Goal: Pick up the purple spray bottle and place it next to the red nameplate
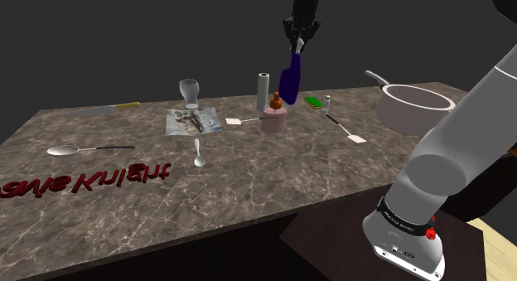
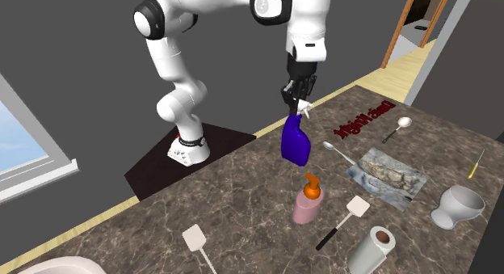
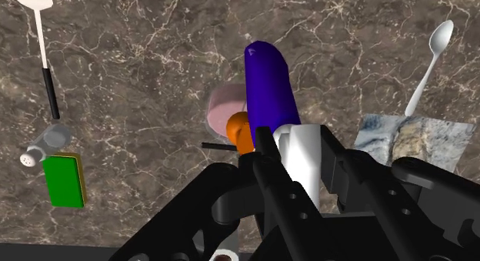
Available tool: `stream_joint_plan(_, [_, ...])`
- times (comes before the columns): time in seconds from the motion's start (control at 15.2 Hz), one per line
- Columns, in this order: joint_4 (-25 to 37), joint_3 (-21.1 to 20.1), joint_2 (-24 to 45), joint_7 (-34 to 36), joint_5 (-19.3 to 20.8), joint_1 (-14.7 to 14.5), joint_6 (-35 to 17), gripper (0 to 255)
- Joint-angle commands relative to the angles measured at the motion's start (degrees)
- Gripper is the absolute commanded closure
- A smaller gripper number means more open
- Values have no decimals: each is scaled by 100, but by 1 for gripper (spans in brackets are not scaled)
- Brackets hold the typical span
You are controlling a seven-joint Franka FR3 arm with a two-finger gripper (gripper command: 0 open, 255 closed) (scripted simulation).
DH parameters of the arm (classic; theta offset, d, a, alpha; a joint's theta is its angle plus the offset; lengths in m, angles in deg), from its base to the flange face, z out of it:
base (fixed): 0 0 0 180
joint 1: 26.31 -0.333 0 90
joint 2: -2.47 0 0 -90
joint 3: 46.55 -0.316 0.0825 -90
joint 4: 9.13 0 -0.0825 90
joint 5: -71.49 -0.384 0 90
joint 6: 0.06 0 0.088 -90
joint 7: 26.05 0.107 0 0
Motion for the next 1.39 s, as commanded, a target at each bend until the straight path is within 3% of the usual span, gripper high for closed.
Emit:
stream_joint_plan(0.0, [217,-2,39,-1,-2,-2,179,255])
stream_joint_plan(1.19, [2396,15,685,-53,-44,4,1712,255])
stream_joint_plan(1.32, [2080,-135,562,223,-38,-120,1523,255])
